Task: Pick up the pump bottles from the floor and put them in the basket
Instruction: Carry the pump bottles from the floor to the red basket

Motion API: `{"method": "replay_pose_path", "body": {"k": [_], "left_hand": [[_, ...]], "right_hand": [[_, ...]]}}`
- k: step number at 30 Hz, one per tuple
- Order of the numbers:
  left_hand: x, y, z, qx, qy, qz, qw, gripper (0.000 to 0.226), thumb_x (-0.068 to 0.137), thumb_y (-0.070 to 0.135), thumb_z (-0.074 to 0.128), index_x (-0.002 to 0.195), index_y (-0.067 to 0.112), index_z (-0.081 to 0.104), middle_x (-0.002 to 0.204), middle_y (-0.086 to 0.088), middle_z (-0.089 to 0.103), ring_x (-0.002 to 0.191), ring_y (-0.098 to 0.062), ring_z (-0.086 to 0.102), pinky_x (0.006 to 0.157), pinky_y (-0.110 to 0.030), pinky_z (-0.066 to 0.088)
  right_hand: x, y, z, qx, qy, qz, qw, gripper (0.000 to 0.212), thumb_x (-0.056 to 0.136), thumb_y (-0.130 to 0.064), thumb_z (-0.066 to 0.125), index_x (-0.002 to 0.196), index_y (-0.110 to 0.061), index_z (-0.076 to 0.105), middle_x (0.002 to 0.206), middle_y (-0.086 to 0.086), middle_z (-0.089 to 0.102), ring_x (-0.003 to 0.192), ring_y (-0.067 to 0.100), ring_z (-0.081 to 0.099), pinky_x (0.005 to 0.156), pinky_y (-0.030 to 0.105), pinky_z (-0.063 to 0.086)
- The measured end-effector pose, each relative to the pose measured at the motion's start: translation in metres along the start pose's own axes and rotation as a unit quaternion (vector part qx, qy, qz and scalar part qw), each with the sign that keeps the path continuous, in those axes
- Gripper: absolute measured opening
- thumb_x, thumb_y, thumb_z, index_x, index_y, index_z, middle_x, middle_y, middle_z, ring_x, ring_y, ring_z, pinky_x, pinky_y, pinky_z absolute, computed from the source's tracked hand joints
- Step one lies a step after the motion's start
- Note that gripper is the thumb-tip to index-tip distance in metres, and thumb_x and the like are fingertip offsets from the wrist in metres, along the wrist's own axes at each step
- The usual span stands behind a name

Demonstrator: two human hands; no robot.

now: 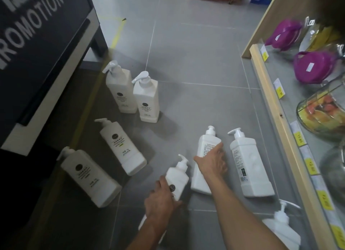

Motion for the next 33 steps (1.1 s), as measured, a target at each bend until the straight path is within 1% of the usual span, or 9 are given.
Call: {"method": "replay_pose_path", "body": {"k": [3,7,13,17,22,26,28,31,33], "left_hand": [[0.005,-0.002,-0.006,-0.003,0.001,0.001,1.000,0.086,0.068,0.062,0.072,0.133,0.027,0.028,0.127,0.004,0.056,0.109,-0.029,0.065,0.089,-0.038,0.050],[0.006,-0.004,-0.011,-0.017,0.007,0.012,1.000,0.081,0.068,0.061,0.070,0.131,0.028,0.031,0.126,0.003,0.059,0.108,-0.029,0.064,0.088,-0.037,0.051],[0.000,0.000,-0.036,-0.025,0.042,0.026,0.998,0.076,0.070,0.058,0.072,0.127,0.026,0.035,0.120,0.000,0.062,0.104,-0.028,0.064,0.084,-0.037,0.052],[-0.026,0.025,-0.091,-0.027,0.082,0.039,0.996,0.073,0.069,0.058,0.074,0.122,0.025,0.038,0.115,0.000,0.064,0.100,-0.028,0.066,0.078,-0.035,0.049],[-0.095,0.067,-0.191,-0.034,0.092,0.035,0.995,0.066,0.068,0.055,0.075,0.109,0.022,0.037,0.111,-0.002,0.063,0.096,-0.032,0.065,0.073,-0.036,0.043],[-0.172,0.105,-0.288,-0.049,0.096,0.062,0.992,0.061,0.072,0.048,0.073,0.113,0.021,0.037,0.113,0.001,0.060,0.093,-0.030,0.063,0.069,-0.035,0.036],[-0.213,0.119,-0.340,-0.053,0.107,0.065,0.991,0.062,0.071,0.048,0.072,0.114,0.021,0.037,0.112,0.001,0.060,0.091,-0.030,0.063,0.069,-0.035,0.038],[-0.278,0.135,-0.418,-0.057,0.112,0.054,0.991,0.065,0.066,0.053,0.072,0.109,0.022,0.035,0.107,0.001,0.061,0.087,-0.031,0.065,0.072,-0.037,0.049],[-0.325,0.144,-0.468,-0.066,0.120,0.049,0.989,0.064,0.064,0.054,0.072,0.106,0.022,0.035,0.104,0.002,0.061,0.084,-0.032,0.065,0.071,-0.037,0.050]], "right_hand": [[0.003,0.005,0.002,0.058,-0.003,0.057,0.997,0.093,0.070,-0.046,0.084,0.137,-0.011,0.031,0.128,0.013,0.057,0.115,0.038,0.060,0.091,0.042,0.047],[0.000,0.013,-0.001,0.075,0.000,0.064,0.995,0.080,0.066,-0.046,0.085,0.124,-0.013,0.041,0.119,0.011,0.063,0.107,0.036,0.064,0.085,0.040,0.049],[-0.012,0.020,-0.033,0.043,0.013,0.014,0.999,0.082,0.064,-0.048,0.084,0.125,-0.016,0.040,0.118,0.007,0.061,0.103,0.034,0.065,0.079,0.039,0.050],[-0.035,0.012,-0.081,0.061,0.017,0.008,0.998,0.080,0.065,-0.046,0.084,0.125,-0.017,0.038,0.116,0.007,0.061,0.102,0.035,0.064,0.074,0.037,0.046],[-0.099,-0.014,-0.173,0.082,0.010,0.012,0.997,0.089,0.068,-0.042,0.083,0.137,-0.017,0.033,0.123,0.010,0.059,0.110,0.038,0.061,0.090,0.043,0.046],[-0.175,-0.047,-0.275,0.105,0.011,0.005,0.994,0.090,0.067,-0.043,0.082,0.139,-0.018,0.033,0.121,0.009,0.059,0.105,0.037,0.062,0.090,0.044,0.050],[-0.216,-0.063,-0.331,0.108,0.010,-0.002,0.994,0.086,0.068,-0.042,0.081,0.136,-0.019,0.034,0.120,0.008,0.058,0.103,0.036,0.063,0.088,0.042,0.051],[-0.278,-0.088,-0.419,0.103,0.009,-0.008,0.995,0.083,0.068,-0.042,0.081,0.133,-0.019,0.035,0.121,0.007,0.059,0.106,0.035,0.063,0.086,0.040,0.048],[-0.321,-0.103,-0.473,0.112,0.015,-0.001,0.994,0.083,0.067,-0.040,0.082,0.132,-0.020,0.035,0.121,0.006,0.060,0.107,0.034,0.062,0.085,0.038,0.046]]}}
Point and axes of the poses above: each hand's wrist, its own x-axis towards the middle knuckle, its own z-axis out of the palm, y = z × x, the point moved 4 cm from there along x, towards the middle knuckle
